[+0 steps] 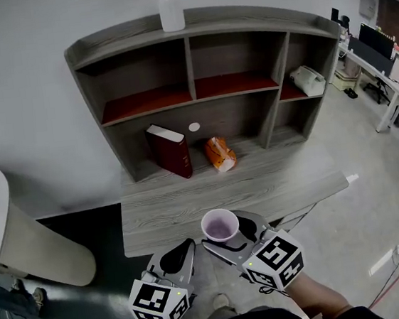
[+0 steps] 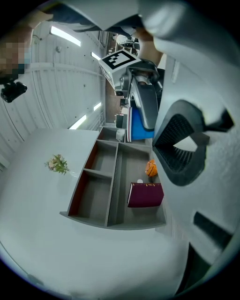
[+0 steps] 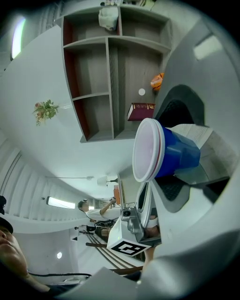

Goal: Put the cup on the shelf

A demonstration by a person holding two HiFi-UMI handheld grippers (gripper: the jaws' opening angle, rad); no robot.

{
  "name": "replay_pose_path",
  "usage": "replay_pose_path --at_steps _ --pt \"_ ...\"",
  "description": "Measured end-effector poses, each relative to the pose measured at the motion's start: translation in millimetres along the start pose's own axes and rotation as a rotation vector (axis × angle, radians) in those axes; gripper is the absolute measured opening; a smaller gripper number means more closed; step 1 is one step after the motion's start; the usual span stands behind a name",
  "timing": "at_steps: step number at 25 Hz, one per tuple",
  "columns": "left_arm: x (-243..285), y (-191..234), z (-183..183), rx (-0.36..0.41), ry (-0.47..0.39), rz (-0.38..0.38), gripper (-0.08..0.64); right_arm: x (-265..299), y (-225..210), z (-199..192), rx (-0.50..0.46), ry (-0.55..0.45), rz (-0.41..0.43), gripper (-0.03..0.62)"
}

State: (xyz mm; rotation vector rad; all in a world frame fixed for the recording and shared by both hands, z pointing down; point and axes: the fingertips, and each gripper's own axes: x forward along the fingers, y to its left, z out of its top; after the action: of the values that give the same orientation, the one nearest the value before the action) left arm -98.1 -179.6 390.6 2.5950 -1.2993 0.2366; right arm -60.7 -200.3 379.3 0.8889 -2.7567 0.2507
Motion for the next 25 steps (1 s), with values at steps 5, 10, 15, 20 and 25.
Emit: replay_pose_path --at_steps 5,10,15,20,25 --pt "-6.7 26.7 -1.6 -0.001 -0.002 0.008 -0.006 24.2 2.5 9.9 -0.015 0.004 -0.003 0.311" --pt "-8.5 42.5 4.6 0.0 -0.023 0.029 -0.006 42.2 0.1 21.2 -0.03 0.007 0.011 0.311" --pt "-6.2 65.0 11.4 0.006 -0.027 0.079 -0.006 66.9 -10.4 29.8 -0.044 0.008 0.049 0.311" --pt "7.7 85.9 19.0 -0.017 -0.033 0.13 -0.006 89.1 -25.1 43.0 -0.06 0.017 0.101 0.311" --pt "33.9 106.4 37.0 -0.011 -0.047 0.154 -0.006 110.0 -46.7 57.7 -0.08 0.015 0.133 0.311"
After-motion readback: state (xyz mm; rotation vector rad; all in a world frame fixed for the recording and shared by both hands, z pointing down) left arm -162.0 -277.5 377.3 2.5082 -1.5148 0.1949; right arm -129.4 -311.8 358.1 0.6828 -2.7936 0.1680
